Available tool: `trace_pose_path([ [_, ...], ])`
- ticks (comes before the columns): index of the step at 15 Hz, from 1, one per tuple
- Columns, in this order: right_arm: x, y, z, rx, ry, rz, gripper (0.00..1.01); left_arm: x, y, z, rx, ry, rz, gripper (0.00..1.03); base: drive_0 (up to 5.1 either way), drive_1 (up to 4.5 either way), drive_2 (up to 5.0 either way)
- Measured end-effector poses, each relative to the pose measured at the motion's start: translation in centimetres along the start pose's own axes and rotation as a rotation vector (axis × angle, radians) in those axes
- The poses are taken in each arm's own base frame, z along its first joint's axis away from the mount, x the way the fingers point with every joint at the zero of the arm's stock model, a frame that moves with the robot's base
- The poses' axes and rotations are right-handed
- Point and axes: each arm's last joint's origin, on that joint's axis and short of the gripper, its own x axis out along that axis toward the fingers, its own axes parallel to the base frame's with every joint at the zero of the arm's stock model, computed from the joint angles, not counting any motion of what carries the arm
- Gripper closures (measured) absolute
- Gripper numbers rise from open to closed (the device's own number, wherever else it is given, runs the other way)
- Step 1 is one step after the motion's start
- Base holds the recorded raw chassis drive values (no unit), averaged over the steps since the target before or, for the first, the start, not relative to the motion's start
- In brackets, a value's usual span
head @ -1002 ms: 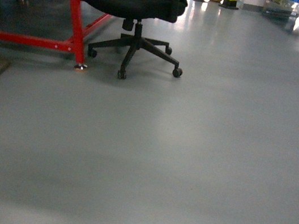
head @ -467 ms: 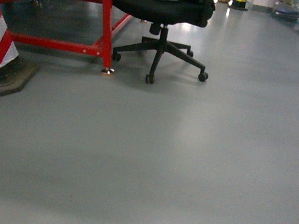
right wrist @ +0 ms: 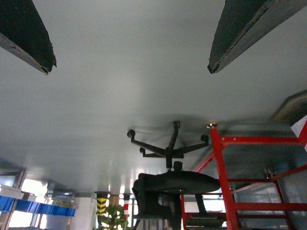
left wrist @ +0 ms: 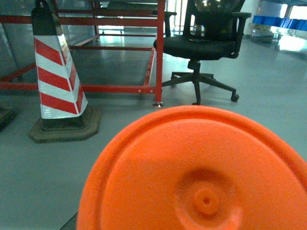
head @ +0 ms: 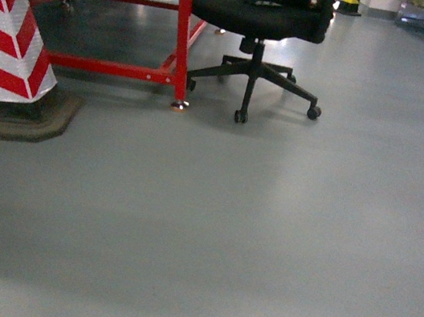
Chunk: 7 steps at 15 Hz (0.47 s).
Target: Pick capacitor and pack into box
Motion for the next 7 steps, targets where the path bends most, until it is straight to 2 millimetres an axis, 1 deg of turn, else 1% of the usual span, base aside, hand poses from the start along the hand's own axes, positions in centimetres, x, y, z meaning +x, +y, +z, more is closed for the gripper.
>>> trace_pose_path([
  [7,0.0,0.0,-0.04,0.0,0.004,0.0,0.03,0.0,0.0,-0.01,0.0,0.001,0.0,0.6,-5.2,2.29,2.3],
])
